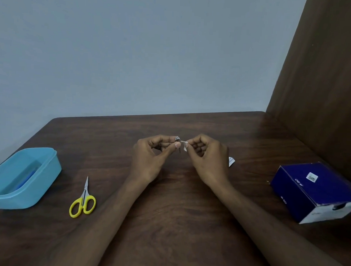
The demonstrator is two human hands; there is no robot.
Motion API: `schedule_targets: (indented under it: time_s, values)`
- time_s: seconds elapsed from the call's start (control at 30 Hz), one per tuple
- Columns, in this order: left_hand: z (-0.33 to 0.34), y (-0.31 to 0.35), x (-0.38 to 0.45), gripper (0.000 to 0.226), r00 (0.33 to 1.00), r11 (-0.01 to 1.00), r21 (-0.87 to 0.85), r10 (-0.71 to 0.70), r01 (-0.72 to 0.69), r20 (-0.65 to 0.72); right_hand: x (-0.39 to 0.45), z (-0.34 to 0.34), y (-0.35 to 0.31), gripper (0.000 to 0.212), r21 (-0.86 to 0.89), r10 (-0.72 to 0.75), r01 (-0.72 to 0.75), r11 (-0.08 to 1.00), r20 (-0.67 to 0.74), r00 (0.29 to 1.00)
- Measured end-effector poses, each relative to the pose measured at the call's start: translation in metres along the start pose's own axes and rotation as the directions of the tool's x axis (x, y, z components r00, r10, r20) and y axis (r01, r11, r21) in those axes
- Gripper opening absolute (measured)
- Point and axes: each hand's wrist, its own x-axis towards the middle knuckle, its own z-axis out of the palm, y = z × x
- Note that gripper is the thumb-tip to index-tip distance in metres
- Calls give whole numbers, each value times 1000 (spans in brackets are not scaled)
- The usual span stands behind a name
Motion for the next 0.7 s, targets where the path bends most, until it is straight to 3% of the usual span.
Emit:
schedule_targets:
  time_s: [0.13,0.33,0.53,0.7]
  values:
    - [1,0,1,11,1000,1000,-3,-13,13,-16,3,-2,-2,11,29,24,-23,999,-27,999]
    - [0,6,-8,7,1000,994,104,14,-12,-22,-6,4,-7,12,67,-8,3,998,74,997]
    - [-2,9,-19,4,994,990,90,-107,106,11,-11,4,-10,15,89,9,-22,996,136,991]
    - [-4,21,-20,8,979,978,95,-178,187,-102,-16,2,-21,12,82,4,-22,996,207,978]
